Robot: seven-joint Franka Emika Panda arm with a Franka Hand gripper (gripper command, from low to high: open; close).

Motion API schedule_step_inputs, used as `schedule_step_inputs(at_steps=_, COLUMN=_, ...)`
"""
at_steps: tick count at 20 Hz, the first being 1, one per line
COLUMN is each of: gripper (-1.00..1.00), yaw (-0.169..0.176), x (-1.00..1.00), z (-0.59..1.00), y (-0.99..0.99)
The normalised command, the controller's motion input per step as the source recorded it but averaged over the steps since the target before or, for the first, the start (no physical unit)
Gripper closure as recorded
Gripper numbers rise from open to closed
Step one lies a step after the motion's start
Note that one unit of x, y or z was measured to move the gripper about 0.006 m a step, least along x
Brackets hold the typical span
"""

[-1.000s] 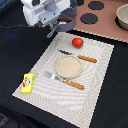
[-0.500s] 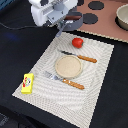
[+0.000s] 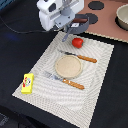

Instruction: Interact with the objects in diverse but meaningful ways.

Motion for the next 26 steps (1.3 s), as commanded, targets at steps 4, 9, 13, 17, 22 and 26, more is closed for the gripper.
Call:
schedule_step_inputs(at_steps=4, gripper=1.0, yaw=0.0, x=0.58, z=0.48, y=0.8)
schedule_step_inputs(at_steps=9, gripper=1.0, yaw=-0.007, x=0.59, z=0.42, y=0.74)
schedule_step_inputs(at_steps=13, gripper=1.0, yaw=-0.019, x=0.58, z=0.32, y=0.69)
schedule_step_inputs(at_steps=17, gripper=1.0, yaw=-0.036, x=0.65, z=0.31, y=0.57)
schedule_step_inputs(at_steps=22, gripper=1.0, yaw=-0.045, x=0.71, z=0.3, y=0.51)
schedule_step_inputs(at_steps=26, gripper=1.0, yaw=-0.046, x=0.72, z=0.29, y=0.5)
